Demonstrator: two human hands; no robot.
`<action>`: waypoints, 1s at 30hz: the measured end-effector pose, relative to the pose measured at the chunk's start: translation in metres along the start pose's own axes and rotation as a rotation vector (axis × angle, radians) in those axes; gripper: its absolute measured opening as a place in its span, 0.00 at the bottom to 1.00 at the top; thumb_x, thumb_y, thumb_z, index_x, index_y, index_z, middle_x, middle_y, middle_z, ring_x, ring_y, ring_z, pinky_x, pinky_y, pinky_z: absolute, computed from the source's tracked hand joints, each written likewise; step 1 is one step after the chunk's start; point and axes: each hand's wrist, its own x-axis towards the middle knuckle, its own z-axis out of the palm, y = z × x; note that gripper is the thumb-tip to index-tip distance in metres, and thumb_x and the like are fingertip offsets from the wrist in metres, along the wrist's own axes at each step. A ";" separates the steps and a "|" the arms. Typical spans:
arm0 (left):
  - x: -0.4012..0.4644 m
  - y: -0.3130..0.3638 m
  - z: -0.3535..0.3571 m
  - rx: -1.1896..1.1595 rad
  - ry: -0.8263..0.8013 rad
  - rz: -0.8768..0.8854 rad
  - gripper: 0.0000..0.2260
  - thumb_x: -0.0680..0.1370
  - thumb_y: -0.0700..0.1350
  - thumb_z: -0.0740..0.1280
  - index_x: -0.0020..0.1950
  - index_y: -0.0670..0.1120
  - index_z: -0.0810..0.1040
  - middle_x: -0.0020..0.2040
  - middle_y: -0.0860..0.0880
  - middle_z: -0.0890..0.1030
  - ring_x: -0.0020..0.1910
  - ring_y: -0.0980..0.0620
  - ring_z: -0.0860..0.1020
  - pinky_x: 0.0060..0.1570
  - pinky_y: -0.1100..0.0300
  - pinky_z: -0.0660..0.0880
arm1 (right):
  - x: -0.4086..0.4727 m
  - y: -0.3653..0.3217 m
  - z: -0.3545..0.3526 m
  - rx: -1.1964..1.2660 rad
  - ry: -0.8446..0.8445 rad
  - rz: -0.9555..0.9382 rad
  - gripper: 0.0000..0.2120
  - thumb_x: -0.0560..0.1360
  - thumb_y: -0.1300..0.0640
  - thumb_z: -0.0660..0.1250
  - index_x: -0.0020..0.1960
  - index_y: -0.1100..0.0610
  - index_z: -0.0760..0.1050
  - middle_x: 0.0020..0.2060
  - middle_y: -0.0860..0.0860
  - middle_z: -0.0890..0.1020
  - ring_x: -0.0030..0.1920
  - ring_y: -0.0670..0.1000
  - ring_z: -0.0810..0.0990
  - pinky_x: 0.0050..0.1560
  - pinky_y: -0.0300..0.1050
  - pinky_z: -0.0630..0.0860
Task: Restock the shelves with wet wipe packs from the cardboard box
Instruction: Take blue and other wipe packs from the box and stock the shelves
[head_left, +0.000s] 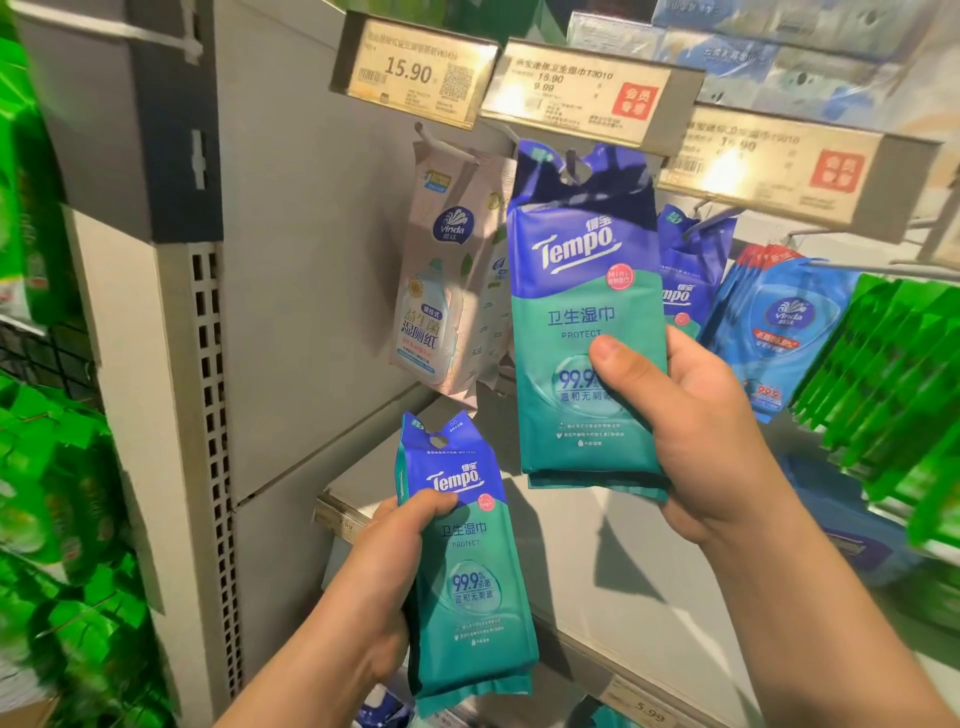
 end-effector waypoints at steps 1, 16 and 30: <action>0.001 0.000 -0.001 0.008 0.000 -0.001 0.18 0.79 0.41 0.68 0.67 0.35 0.76 0.31 0.43 0.84 0.24 0.48 0.82 0.21 0.63 0.75 | 0.001 0.002 0.000 0.008 0.016 0.008 0.18 0.71 0.54 0.77 0.59 0.57 0.80 0.53 0.56 0.87 0.52 0.59 0.87 0.49 0.54 0.83; 0.033 0.016 -0.011 0.215 0.105 -0.031 0.11 0.85 0.35 0.59 0.42 0.38 0.70 0.21 0.40 0.74 0.11 0.58 0.69 0.12 0.67 0.63 | 0.022 0.057 -0.002 -0.371 0.118 -0.053 0.14 0.74 0.59 0.77 0.57 0.52 0.78 0.48 0.41 0.87 0.46 0.41 0.85 0.47 0.39 0.81; -0.001 0.019 -0.015 0.000 0.072 0.022 0.18 0.81 0.39 0.66 0.68 0.33 0.74 0.25 0.44 0.81 0.19 0.50 0.79 0.16 0.66 0.70 | 0.068 0.064 -0.020 -0.637 0.433 -0.082 0.15 0.77 0.47 0.71 0.59 0.54 0.80 0.49 0.45 0.84 0.51 0.48 0.82 0.50 0.43 0.72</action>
